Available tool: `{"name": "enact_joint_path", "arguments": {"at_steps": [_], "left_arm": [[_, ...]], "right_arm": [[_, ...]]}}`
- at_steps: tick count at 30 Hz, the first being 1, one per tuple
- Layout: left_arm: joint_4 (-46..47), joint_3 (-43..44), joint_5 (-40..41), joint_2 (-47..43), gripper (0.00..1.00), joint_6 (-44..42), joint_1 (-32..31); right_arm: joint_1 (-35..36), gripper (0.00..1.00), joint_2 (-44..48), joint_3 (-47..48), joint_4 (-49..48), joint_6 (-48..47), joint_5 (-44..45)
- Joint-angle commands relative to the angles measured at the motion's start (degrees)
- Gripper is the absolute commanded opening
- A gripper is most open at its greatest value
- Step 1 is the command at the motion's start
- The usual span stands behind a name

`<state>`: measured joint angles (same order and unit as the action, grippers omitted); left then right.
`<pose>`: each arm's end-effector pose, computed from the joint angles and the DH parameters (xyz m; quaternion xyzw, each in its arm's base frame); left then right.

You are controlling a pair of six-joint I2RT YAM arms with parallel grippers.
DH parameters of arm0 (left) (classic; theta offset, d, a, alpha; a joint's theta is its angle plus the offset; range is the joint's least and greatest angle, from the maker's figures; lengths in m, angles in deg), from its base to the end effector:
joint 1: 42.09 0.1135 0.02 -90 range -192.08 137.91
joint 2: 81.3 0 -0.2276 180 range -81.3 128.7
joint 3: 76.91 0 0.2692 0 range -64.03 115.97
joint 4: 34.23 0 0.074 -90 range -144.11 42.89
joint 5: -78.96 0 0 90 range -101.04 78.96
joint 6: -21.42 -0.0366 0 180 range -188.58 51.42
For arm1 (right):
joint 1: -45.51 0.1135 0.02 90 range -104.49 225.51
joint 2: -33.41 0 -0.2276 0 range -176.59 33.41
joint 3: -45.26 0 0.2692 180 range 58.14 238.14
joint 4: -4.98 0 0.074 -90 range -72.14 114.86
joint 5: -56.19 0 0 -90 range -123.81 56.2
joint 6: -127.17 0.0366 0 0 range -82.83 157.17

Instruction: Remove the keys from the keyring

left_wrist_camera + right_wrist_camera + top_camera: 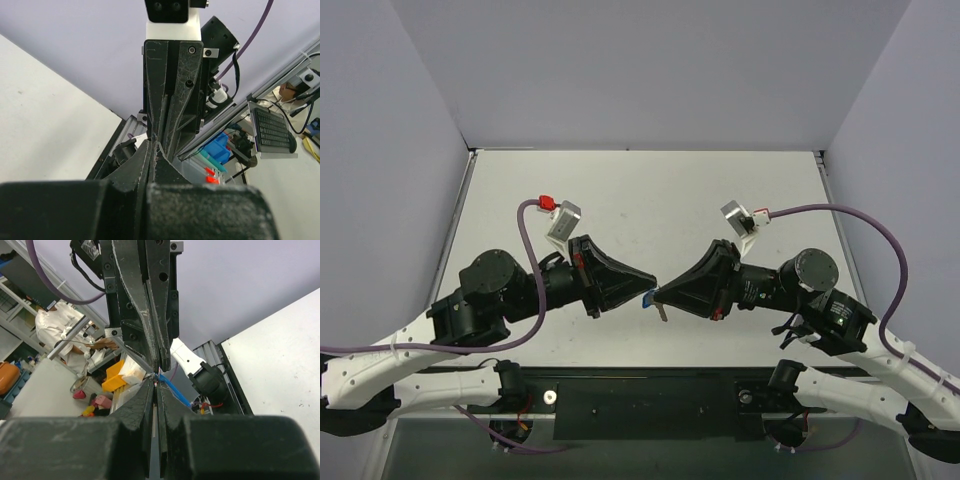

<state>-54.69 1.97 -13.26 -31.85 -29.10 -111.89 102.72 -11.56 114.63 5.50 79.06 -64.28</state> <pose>0.0732 -0.2029 0.4360 0.1841 0.6231 -0.6272 0.4296 0.0931 0.1787 0.4283 -0.2884 0.4923 0.7084 0.4156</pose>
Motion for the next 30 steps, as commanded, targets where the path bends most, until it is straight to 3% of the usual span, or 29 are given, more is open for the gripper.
{"name": "enact_joint_path", "arguments": {"at_steps": [1, 15, 27, 30], "left_arm": [[-3.7, 3.4, -3.9, 2.2, 0.0, -1.1, -0.8], [-14.7, 7.0, -9.9, 6.1, 0.0, -1.5, -1.3], [-19.0, 8.5, -5.9, 6.3, 0.0, -0.6, -1.3], [-18.6, 8.0, -1.7, 4.3, 0.16, -0.2, -1.3]], "right_arm": [[1.1, 0.0, -1.4, 2.6, 3.0, -3.2, -2.4], [3.1, 0.0, -2.2, 4.9, 10.1, -6.6, -7.4], [4.0, 0.0, -3.4, 4.9, 11.4, -8.6, -6.8], [4.0, 0.0, -3.2, 4.9, 11.6, -8.9, -6.1]]}}
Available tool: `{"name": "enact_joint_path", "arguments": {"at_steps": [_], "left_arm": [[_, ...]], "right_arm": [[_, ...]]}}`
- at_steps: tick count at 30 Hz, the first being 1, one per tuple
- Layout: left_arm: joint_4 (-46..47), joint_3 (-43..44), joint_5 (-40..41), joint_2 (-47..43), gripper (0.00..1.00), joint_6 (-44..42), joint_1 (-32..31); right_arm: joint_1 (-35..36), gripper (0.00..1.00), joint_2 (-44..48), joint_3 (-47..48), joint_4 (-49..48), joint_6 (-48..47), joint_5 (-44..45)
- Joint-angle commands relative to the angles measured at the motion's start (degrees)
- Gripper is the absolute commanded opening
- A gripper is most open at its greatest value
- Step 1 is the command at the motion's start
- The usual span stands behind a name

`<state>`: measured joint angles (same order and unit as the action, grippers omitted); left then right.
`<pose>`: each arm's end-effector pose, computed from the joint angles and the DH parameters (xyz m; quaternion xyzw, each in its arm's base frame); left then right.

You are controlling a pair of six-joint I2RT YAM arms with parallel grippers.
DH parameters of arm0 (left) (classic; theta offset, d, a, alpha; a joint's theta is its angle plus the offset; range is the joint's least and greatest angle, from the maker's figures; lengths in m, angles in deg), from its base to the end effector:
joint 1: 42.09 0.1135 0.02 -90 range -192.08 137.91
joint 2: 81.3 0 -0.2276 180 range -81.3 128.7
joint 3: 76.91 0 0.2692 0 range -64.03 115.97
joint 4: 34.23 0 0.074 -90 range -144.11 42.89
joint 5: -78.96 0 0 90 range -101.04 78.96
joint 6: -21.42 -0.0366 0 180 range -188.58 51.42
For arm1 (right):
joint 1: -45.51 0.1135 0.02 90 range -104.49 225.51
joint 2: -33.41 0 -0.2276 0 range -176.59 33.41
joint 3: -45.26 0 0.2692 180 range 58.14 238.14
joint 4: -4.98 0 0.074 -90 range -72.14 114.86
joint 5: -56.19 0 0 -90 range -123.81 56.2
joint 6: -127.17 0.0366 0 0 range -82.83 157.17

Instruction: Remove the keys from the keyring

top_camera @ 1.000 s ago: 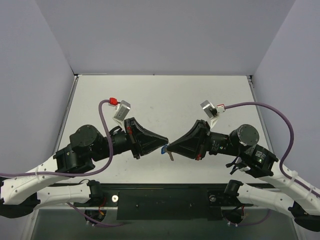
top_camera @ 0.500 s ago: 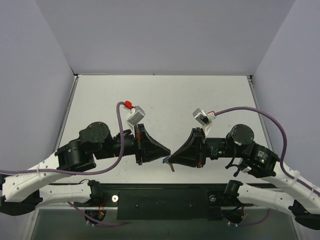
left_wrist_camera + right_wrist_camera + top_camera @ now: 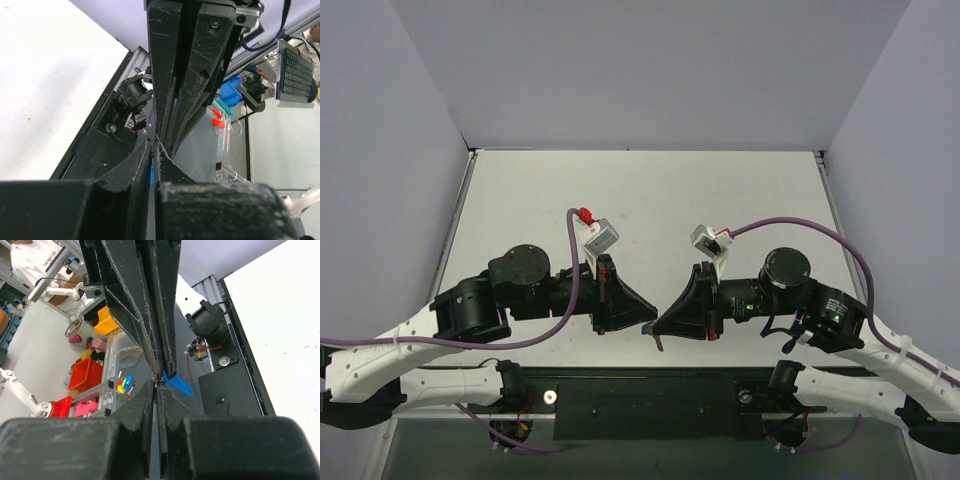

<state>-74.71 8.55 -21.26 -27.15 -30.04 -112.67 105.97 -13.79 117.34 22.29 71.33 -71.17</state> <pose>0.0688 -0.2147 0.4203 0.2648 0.7130 -0.5654 0.3192 0.0851 0.1952 0.4073 -0.3766 0.5530 0.6669 0.3281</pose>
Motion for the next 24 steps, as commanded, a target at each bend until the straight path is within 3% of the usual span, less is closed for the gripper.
{"name": "enact_joint_path", "arguments": {"at_steps": [1, 4, 5, 7, 8, 9, 13, 19, 24], "left_arm": [[2.4, 0.7, 7.1, -0.9, 0.23, 0.9, -0.5], [4.4, -0.1, 9.7, -3.3, 0.39, 0.9, -0.5], [4.7, -0.1, 11.3, -3.6, 0.5, 0.7, -0.5], [5.7, 0.2, 13.0, -4.5, 0.6, 0.2, -0.5], [6.6, 0.4, 13.6, -5.1, 0.73, 0.0, -0.5], [7.1, 0.5, 14.1, -5.4, 0.77, -0.4, -0.6], [11.2, -1.6, 17.7, -9.3, 0.8, -0.3, -0.5], [30.7, -15.2, 23.2, -18.8, 0.81, 2.8, -0.5], [34.9, -16.9, 22.7, -19.0, 0.71, 3.4, -0.5]], "right_arm": [[0.7, 0.0, -0.9, 2.1, -5.1, -1.3, 1.0], [0.7, 0.0, -0.9, 2.3, -5.0, -1.3, 1.3], [0.7, 0.0, -1.0, 2.3, -5.0, -1.3, 1.3], [0.7, 0.0, -0.7, 2.4, -5.0, -1.3, 1.9], [0.7, 0.0, -0.6, 2.4, -5.0, -1.3, 2.6], [0.7, 0.0, -0.4, 2.4, -5.1, -1.3, 2.8], [0.7, 0.0, 0.0, 2.1, -6.9, -0.8, 5.5], [0.6, 0.0, -1.0, 0.3, -17.4, 3.9, 7.6], [1.0, 0.0, -2.5, -1.2, -26.6, 7.5, 7.7]]}}
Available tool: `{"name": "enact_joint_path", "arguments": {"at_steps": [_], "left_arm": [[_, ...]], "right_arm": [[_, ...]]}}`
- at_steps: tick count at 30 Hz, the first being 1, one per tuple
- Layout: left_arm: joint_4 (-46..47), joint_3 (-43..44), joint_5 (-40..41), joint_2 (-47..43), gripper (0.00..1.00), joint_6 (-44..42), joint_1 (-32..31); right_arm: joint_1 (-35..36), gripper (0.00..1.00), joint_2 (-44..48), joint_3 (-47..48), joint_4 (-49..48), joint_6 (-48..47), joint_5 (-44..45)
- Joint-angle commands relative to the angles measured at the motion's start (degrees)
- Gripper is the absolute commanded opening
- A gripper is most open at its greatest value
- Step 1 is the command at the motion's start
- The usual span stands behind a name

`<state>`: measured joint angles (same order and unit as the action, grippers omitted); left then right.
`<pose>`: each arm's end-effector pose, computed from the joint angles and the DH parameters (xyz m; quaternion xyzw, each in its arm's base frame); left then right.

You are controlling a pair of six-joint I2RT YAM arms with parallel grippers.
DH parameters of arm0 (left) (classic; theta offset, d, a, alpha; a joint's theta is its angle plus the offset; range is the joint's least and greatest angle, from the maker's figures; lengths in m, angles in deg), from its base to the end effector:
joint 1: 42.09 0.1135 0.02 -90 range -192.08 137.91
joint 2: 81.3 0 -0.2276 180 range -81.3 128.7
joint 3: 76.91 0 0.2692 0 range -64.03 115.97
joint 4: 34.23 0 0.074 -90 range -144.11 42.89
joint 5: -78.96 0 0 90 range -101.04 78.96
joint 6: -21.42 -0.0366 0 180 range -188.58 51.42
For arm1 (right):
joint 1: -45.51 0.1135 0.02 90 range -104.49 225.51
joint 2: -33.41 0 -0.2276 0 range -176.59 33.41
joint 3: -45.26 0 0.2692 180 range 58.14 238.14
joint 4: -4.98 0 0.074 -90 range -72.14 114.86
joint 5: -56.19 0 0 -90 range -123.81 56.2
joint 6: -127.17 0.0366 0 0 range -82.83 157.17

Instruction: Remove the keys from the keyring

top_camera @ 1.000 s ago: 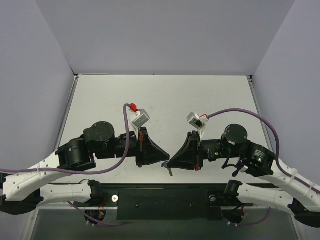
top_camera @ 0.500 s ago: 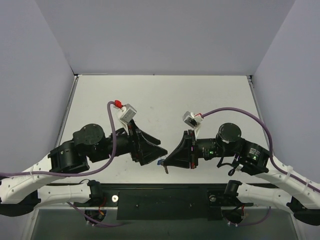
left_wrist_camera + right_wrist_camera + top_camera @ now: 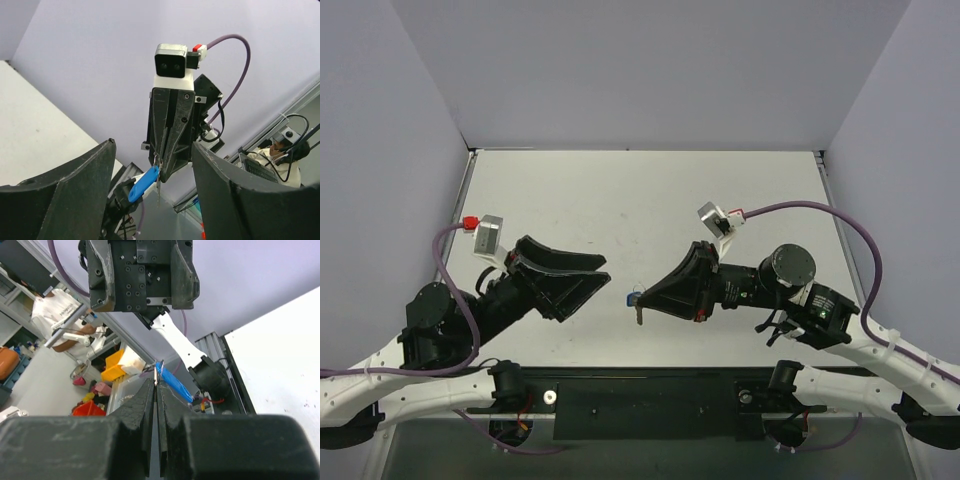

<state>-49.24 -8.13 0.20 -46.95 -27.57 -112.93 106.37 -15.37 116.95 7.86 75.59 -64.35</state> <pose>0.0585 -0.1467 0.4307 0.0707 0.5761 -0.6411 0.5020 0.0895 0.1987 0.4256 -0.3193 0.5006 0.7000 0.3968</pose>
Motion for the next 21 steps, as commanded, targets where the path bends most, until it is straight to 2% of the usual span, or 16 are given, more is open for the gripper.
{"name": "enact_joint_path", "arguments": {"at_steps": [1, 2, 9, 21], "left_arm": [[8.8, 0.3, 1.1, 1.5, 0.7, 1.0, -0.3], [8.0, 0.8, 0.9, 1.9, 0.65, 1.0, -0.3], [6.2, 2.1, -1.8, 4.4, 0.51, 1.3, -0.3], [6.1, 1.3, -4.2, 4.4, 0.45, 2.7, -0.3]], "right_arm": [[0.7, 0.0, -1.0, -0.8, -12.6, 3.3, 1.3], [0.8, 0.0, -1.2, -0.9, -13.1, 3.4, 1.5], [1.1, 0.0, -1.0, -1.1, -14.7, 3.9, 2.8], [1.4, 0.0, -1.1, -1.0, -14.8, 3.9, 2.6]]}}
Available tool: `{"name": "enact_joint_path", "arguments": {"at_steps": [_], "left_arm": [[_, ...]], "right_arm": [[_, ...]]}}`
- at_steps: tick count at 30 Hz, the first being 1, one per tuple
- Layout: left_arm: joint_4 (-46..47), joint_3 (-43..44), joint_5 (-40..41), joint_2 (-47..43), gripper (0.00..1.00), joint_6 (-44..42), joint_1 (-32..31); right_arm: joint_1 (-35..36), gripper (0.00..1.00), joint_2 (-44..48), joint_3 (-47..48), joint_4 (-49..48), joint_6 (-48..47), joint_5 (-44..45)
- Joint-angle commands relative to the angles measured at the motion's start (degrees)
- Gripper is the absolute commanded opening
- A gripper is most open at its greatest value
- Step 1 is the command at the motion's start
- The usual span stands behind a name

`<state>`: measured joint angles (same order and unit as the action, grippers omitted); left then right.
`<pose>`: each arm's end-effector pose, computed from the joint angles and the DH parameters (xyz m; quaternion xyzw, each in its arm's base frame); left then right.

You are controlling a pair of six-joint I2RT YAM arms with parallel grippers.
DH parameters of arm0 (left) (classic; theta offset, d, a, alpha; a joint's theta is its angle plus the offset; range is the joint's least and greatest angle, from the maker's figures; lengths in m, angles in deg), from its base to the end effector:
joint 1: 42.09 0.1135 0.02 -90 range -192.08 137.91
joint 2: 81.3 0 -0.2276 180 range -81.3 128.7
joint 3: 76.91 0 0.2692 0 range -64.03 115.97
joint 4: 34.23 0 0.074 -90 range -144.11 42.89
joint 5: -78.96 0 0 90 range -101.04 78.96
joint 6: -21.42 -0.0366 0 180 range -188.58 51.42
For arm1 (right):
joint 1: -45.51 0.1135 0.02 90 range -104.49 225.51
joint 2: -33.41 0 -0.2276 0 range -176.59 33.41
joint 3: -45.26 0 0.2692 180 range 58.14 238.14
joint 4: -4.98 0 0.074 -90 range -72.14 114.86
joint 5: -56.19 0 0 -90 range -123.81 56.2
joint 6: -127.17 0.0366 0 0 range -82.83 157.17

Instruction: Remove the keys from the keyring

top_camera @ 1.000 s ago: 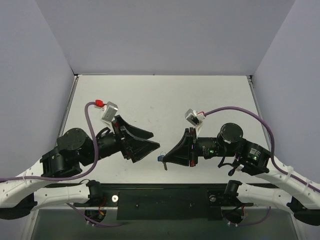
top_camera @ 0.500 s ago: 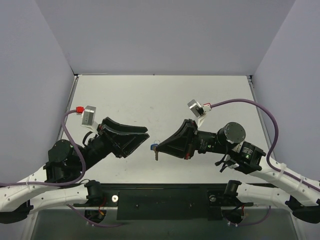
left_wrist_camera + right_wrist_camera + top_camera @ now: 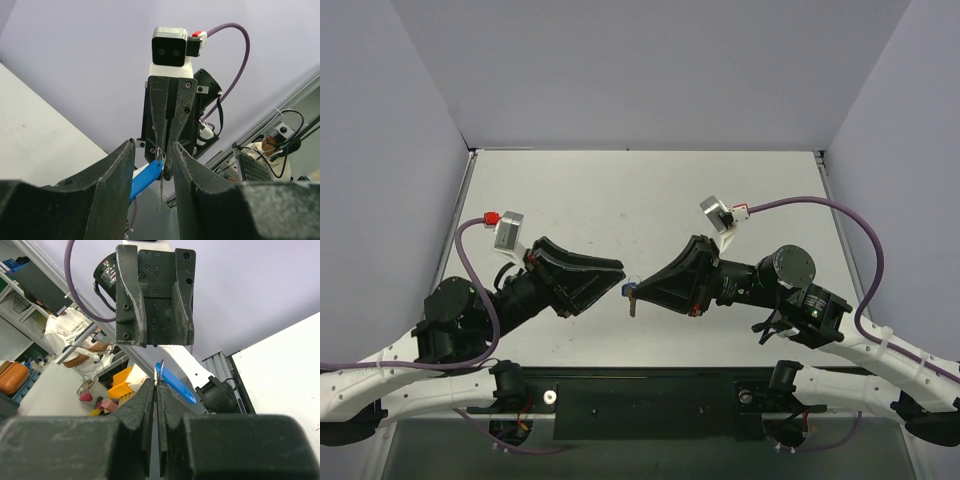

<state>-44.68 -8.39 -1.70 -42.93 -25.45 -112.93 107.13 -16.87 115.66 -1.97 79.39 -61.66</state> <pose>0.0640 -0.1662 0.4271 0.0728 0.5731 -0.6578 0.4833 0.0905 0.2035 0.4296 -0.2877 0.4648 0.7291 0.4117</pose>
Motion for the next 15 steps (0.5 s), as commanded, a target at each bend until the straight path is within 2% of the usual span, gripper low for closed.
{"name": "enact_joint_path", "arguments": {"at_steps": [1, 6, 15], "left_arm": [[1.3, 1.8, -2.9, 0.7, 0.45, 0.5, -0.3], [0.0, 2.7, -4.6, 2.2, 0.43, 0.6, -0.3], [1.0, 2.6, -4.9, 2.5, 0.32, 0.8, -0.3]], "right_arm": [[0.7, 0.0, 0.3, 0.5, -4.9, 0.1, 0.1], [1.0, 0.0, 0.1, 0.7, -4.9, 0.0, -0.3], [1.7, 0.0, -0.2, 1.1, -3.8, -0.7, -0.4]]}}
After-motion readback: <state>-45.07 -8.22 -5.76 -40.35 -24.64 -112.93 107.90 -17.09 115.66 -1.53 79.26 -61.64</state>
